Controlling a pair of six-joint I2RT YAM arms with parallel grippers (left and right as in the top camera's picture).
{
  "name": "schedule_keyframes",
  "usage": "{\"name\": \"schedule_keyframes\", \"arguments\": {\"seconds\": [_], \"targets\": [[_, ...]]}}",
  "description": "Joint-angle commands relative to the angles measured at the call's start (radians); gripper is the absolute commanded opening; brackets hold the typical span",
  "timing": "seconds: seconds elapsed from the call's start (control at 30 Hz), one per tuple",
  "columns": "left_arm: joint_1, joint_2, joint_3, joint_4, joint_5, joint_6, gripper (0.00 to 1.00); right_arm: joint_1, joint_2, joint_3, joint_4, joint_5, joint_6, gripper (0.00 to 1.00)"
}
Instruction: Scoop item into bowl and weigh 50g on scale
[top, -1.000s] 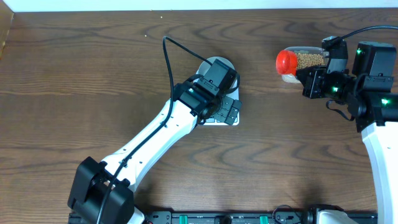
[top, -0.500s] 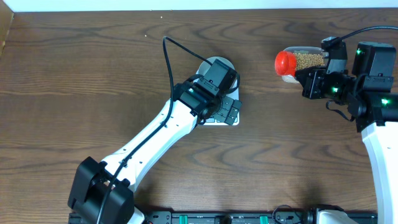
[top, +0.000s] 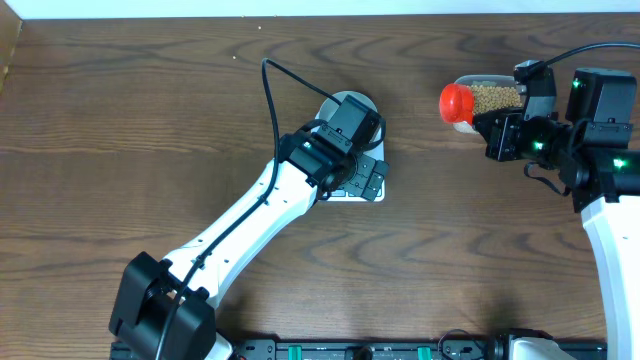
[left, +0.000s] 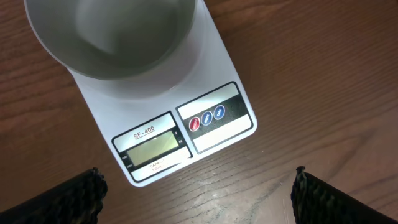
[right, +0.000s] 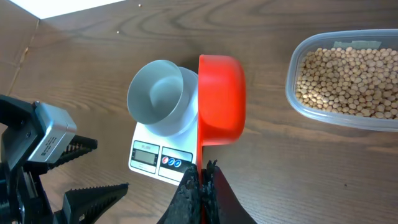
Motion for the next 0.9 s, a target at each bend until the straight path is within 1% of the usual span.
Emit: {"name": "schedule_keyframes", "arguments": {"seconds": [0.0, 0.87], "targets": [[-0.001, 0.0, -0.003, -0.004, -0.006, 0.018, 0.97, -0.002, -0.005, 0.021, -0.001, -0.017, -0.02, 0.01], [-0.001, 0.0, -0.003, -0.004, -0.006, 0.017, 0.97, -0.002, -0.006, 0.021, -0.028, -0.014, -0.038, 0.01]]}}
